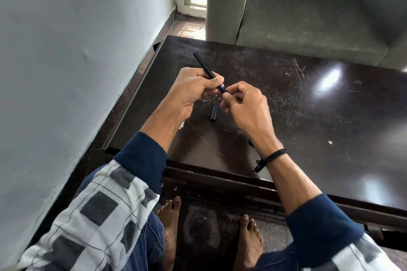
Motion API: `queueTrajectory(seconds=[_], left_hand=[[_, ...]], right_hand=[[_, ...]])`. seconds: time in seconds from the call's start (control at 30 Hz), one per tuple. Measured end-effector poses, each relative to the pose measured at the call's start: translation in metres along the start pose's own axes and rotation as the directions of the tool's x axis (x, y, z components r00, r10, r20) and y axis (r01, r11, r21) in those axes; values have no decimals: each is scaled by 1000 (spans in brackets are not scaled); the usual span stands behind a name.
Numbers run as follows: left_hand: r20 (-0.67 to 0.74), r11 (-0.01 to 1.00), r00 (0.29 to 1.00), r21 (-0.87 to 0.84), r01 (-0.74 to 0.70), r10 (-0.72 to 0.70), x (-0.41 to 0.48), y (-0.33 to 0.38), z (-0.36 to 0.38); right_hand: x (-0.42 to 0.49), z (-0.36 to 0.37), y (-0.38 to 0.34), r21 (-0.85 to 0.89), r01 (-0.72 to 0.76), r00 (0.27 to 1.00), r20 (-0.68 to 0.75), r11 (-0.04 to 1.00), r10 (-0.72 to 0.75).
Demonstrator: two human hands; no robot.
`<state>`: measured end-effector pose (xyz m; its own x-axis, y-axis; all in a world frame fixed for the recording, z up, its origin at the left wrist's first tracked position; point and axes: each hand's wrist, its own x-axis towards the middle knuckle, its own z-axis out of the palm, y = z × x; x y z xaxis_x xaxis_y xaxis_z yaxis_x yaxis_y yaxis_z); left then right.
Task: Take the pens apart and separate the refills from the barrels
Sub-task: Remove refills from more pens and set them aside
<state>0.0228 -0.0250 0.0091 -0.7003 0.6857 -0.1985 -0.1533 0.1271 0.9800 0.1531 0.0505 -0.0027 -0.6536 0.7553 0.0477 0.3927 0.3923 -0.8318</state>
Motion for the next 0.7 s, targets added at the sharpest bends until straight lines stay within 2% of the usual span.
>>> queueTrajectory(seconds=[0.23,0.5,0.7], left_hand=[[-2,1000,1000,-17,5,-5,3,-2,0],[-11,1000,1000,-16,1,-1,3,-2,0],[-12,1000,1000,-21,4,-4,2,-1,0]], right_hand=[[0,-5,1,-41,-25,998,-65,999,23],[2,-1,2,-33,-33,999,-37,999,32],[0,-4,1,-74,-38,996,-79,997,32]])
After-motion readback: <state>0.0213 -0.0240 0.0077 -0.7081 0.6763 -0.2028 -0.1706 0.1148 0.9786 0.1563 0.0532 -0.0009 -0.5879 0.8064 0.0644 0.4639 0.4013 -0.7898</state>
